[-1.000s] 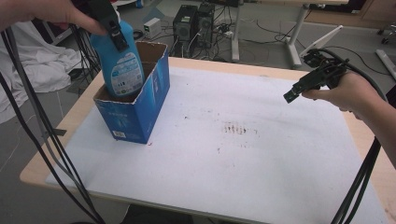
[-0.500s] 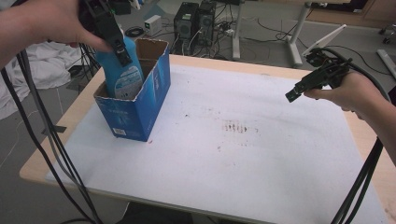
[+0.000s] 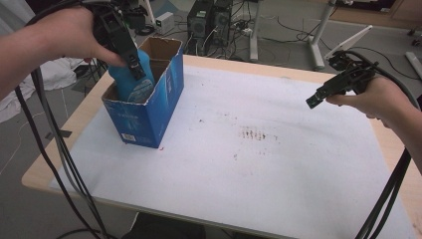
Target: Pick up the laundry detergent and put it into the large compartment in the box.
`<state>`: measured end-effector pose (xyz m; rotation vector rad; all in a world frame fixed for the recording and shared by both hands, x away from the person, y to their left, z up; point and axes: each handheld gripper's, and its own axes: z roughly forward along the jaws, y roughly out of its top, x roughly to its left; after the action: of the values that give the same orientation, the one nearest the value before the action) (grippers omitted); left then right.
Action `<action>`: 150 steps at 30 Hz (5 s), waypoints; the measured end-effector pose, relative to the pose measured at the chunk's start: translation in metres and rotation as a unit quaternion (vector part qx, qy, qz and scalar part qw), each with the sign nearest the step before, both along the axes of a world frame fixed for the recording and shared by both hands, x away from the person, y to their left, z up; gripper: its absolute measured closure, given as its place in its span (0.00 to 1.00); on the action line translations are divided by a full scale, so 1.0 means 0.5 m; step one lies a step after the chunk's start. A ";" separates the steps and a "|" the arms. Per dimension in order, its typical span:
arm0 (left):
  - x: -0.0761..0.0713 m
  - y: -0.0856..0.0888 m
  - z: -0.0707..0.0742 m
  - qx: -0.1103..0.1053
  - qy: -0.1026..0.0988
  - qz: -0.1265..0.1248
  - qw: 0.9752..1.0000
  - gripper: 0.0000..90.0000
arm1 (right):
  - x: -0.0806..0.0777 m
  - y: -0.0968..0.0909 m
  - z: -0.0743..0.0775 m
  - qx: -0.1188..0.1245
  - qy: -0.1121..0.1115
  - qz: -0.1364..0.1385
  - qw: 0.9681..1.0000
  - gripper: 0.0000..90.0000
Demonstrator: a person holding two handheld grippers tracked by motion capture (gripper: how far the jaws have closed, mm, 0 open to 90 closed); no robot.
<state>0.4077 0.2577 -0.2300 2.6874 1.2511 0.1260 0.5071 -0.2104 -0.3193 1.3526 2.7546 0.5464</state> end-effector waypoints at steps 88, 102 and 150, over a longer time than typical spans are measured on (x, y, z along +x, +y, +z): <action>0.013 -0.008 -0.106 0.020 0.007 -0.038 0.999 0.37 | -0.007 -0.011 -0.007 0.003 0.001 0.001 1.000 0.14; 0.009 -0.009 -0.097 0.027 0.008 -0.051 0.998 0.29 | -0.008 -0.015 -0.007 0.004 0.003 -0.001 1.000 0.14; -0.022 -0.133 0.058 0.039 -0.050 -0.174 0.983 0.22 | -0.021 -0.035 0.007 0.012 -0.008 -0.006 1.000 0.14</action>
<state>0.3968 0.1910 -0.2011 2.8759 0.7474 0.2628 0.4965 -0.2278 -0.3158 1.3609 2.7345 0.5904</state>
